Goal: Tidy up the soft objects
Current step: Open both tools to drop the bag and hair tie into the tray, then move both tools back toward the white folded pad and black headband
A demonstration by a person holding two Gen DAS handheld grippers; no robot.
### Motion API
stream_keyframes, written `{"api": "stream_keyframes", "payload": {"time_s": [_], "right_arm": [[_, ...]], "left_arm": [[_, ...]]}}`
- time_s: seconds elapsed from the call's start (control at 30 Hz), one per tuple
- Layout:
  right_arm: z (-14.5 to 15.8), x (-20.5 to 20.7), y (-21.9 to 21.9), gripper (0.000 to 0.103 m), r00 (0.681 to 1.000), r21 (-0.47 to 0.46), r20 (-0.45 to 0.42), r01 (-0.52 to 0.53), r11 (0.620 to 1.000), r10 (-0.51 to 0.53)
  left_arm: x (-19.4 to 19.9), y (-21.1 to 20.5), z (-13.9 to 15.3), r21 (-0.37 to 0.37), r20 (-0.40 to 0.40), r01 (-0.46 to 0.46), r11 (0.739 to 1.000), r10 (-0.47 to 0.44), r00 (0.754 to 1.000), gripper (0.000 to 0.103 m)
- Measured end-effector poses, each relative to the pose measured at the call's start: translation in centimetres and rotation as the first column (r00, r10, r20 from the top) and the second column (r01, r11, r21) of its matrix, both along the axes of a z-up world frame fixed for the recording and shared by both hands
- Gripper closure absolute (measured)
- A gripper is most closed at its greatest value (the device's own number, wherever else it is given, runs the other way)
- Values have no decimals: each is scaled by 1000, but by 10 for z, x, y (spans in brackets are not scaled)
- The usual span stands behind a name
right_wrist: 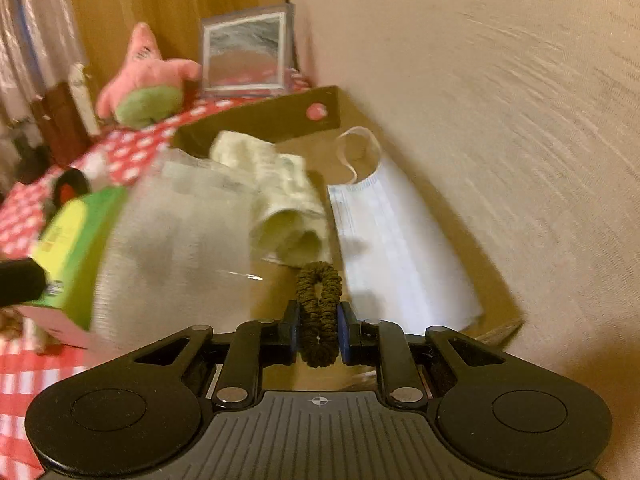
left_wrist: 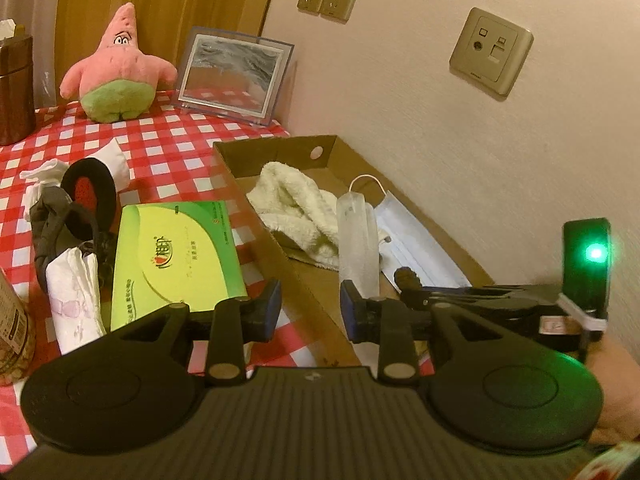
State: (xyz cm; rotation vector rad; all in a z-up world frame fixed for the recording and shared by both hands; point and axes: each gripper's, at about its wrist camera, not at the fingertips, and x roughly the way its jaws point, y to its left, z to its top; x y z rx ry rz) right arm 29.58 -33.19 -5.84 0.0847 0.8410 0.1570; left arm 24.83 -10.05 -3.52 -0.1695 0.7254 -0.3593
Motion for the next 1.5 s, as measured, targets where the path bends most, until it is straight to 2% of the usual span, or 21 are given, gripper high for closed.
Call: {"api": "stream_keyframes", "payload": {"time_s": [0.03,0.1,0.27,0.33,0.43,0.6,0.7,0.83,1.0,1.33,1.5], "right_arm": [[2,-2,-1,61,1000,16,7,-12,1000,12],[6,-7,1,48,999,21,26,-29,999,28],[22,-22,0,48,997,61,77,-13,998,8],[31,-31,1,48,995,106,96,-13,994,3],[41,-43,11,48,992,166,118,-68,984,49],[36,-46,46,48,979,108,110,-185,977,174],[22,-38,54,48,982,20,80,-176,984,174],[4,-24,47,48,990,-20,20,-136,990,137],[-4,-17,46,48,986,-90,-13,-169,982,168],[36,-46,32,48,990,-25,114,-83,996,85],[60,-71,40,48,984,28,163,-80,996,75]], "left_arm": [[-1,1,0,-1,0,-3,1000,3,1000,75],[-3,4,0,-4,-3,-9,1000,9,1000,75],[-12,17,2,-8,0,-41,999,41,999,75],[-17,22,2,-13,-2,-58,998,58,998,75],[-21,28,2,-18,-6,-73,997,73,997,74],[-26,34,2,-15,-12,-78,997,78,997,73],[-28,37,1,-19,-13,-82,996,81,997,73],[-27,40,-3,-20,-22,-87,996,87,996,72],[-30,44,-5,-23,-28,-89,996,88,996,72],[-58,67,8,7,-3,-133,991,133,991,69],[-80,85,9,30,-5,-174,984,174,985,67]]}}
